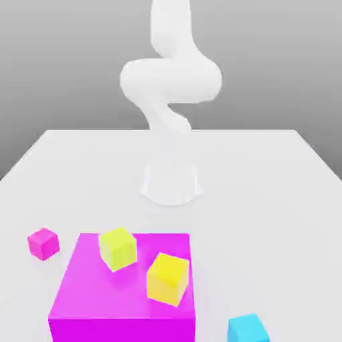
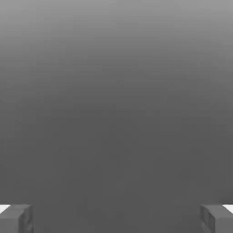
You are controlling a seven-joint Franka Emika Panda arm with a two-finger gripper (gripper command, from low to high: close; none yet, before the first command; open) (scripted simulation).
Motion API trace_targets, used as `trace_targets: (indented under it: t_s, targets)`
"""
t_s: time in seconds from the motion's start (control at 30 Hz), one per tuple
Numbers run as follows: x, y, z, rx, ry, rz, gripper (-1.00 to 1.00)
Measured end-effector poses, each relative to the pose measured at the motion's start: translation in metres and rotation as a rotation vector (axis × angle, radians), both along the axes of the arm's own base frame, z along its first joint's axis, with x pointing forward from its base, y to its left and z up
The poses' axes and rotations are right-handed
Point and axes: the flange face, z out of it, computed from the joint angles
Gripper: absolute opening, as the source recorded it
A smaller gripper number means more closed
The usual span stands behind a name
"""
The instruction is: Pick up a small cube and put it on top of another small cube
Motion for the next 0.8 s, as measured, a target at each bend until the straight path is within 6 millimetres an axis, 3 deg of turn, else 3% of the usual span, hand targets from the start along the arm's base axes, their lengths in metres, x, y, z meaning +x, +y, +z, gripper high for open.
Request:
trace_targets:
  t_s: [0.2,0.4,0.6,0.8]
  targets:
    - [0.058,0.018,-0.066,0.060,0.114,-0.185,0.00]
    - [0.102,0.033,-0.140,0.119,0.210,-0.359,0.00]
    - [0.133,0.046,-0.219,0.182,0.298,-0.527,0.00]
    - [0.149,0.061,-0.299,0.251,0.381,-0.692,0.00]
